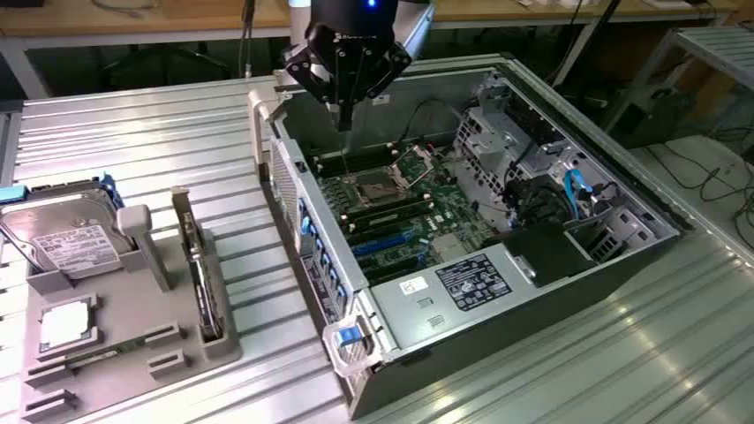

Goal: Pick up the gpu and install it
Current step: 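Reach for the gpu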

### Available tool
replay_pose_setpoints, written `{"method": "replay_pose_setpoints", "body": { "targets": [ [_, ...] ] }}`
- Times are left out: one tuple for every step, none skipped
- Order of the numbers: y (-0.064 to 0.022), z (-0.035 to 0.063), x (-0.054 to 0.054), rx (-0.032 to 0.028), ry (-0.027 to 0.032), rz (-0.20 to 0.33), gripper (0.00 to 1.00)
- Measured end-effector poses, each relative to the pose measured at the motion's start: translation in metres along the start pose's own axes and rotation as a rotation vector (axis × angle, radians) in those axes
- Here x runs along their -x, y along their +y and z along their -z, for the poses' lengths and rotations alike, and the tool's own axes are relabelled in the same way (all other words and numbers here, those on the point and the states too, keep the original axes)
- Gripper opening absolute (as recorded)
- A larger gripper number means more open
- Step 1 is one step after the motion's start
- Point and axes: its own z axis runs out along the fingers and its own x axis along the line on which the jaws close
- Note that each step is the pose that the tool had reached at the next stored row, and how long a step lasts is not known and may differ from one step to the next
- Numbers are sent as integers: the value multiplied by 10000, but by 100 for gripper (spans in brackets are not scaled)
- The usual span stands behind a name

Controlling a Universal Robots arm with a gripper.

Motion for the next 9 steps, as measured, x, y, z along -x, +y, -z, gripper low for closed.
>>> {"method": "replay_pose_setpoints", "body": {
  "targets": [
    [-2, 0, -16, 0, 0, 1, 11],
    [-3, 1, -42, 0, 0, 1, 11],
    [-7, 2, -85, 0, 0, 1, 11],
    [-7, 2, -97, 0, 0, 1, 11],
    [-8, 3, -108, 0, 0, 1, 11],
    [-9, 3, -123, 0, 0, 0, 11],
    [-11, 3, -139, -1, 0, 1, 11],
    [-12, 4, -157, 0, 0, 0, 11],
    [-13, 4, -170, -1, 0, 1, 11]
  ]
}}
